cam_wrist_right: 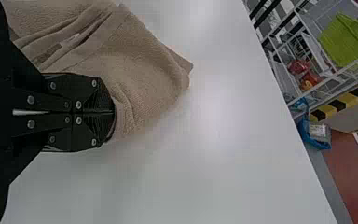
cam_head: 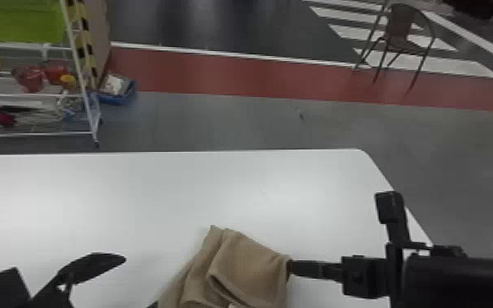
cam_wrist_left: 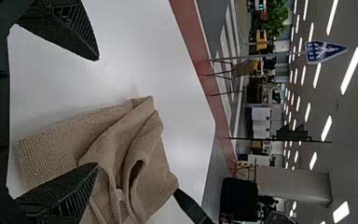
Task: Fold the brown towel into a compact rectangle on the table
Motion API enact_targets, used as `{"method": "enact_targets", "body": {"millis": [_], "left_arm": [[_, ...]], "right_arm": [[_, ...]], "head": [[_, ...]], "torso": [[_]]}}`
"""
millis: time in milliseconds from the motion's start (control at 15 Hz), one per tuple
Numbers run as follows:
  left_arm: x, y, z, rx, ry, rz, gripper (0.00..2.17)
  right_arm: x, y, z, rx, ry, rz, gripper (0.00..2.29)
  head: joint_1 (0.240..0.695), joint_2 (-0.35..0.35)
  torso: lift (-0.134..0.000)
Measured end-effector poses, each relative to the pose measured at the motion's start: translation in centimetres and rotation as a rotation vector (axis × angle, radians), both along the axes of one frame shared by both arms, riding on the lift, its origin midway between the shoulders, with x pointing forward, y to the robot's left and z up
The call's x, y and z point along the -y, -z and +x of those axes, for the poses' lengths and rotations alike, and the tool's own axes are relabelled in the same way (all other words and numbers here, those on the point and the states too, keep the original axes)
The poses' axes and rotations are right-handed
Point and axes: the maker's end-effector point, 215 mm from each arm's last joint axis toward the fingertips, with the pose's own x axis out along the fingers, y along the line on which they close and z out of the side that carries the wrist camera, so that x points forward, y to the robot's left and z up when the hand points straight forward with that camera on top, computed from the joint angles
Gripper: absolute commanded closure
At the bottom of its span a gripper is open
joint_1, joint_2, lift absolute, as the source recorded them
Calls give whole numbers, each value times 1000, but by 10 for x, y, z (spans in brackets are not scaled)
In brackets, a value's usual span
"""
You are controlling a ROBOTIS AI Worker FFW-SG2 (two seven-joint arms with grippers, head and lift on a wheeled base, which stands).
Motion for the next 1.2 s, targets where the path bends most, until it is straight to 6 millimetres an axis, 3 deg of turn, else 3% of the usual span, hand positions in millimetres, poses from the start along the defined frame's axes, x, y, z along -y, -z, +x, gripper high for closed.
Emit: {"method": "enact_targets", "body": {"millis": [267,533,800,867,933,1000,1067,1200], "left_arm": [[2,-3,0,6,8,-8,76],[8,-8,-1,17,31,-18,76],[9,-13,-7,23,41,-20,76],[8,-16,-8,27,41,-21,76],[6,-19,-9,33,40,-23,76],[3,-22,-9,36,37,-25,76],[-1,-23,-9,39,32,-25,76],[-5,-25,-8,42,24,-28,76]], "right_arm": [[-26,-7,32,19,-35,-14,1953],[-29,-8,53,16,-39,-34,1953],[-44,-2,66,-8,-77,-45,1878],[-45,-1,66,-8,-81,-55,1551],[-43,0,64,-7,-81,-74,761],[-37,1,58,-5,-74,-104,191],[-28,1,51,8,-64,-156,83],[-12,-17,39,124,-129,-319,90]], "head": [[695,-157],[695,-156],[695,-135],[695,-131],[695,-130],[695,-133],[695,-140],[695,-165]], "torso": [[-122],[-122],[-122],[-122],[-122],[-122],[-122],[-122]]}}
